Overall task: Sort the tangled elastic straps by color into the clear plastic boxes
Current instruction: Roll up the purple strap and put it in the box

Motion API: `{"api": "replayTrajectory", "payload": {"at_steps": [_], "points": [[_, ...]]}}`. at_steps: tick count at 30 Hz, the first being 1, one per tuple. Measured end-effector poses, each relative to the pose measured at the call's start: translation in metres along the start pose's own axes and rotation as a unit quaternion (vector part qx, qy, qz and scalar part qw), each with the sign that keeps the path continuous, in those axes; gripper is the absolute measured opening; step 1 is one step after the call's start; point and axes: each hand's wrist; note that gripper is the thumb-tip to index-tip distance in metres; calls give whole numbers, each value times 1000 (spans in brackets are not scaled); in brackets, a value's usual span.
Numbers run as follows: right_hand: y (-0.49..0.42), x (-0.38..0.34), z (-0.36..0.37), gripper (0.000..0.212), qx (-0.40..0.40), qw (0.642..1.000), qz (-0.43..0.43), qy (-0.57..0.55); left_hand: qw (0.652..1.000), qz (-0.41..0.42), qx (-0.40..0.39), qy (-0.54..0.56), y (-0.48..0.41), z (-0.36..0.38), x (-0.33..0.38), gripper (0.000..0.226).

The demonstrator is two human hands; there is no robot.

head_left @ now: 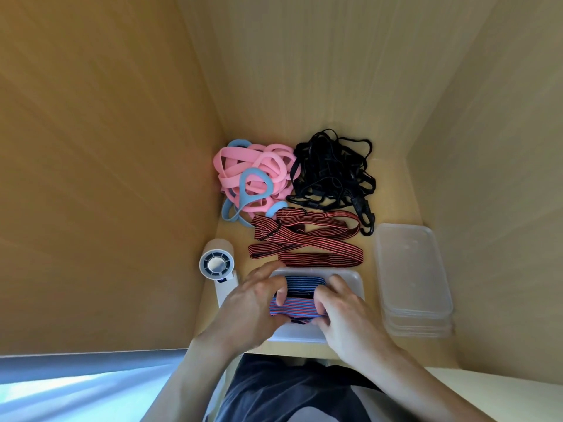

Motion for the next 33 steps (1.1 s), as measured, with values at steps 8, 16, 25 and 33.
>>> {"api": "replayTrajectory", "payload": {"at_steps": [8,16,25,33], "points": [[-4,-6,0,33,7,1000,16,0,998,7,26,-48,-1,-2,-1,36],[-8,-11,-8,31,-26,999,18,4,999,34,24,-21,2,-2,-5,33],[-27,-3,-40,25,57,997,24,-53,996,-8,53,71,-1,-24,-4,22],[-101,9,-35,8,102,994,28,-16,986,-33,120,111,-5,-34,4,13]]}}
Point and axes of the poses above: each hand's wrist, its own y-axis away from the middle knuckle, its own z-axis out of the palm, x = y × z, and after that the axes turned 12 degrees about x, right-handed
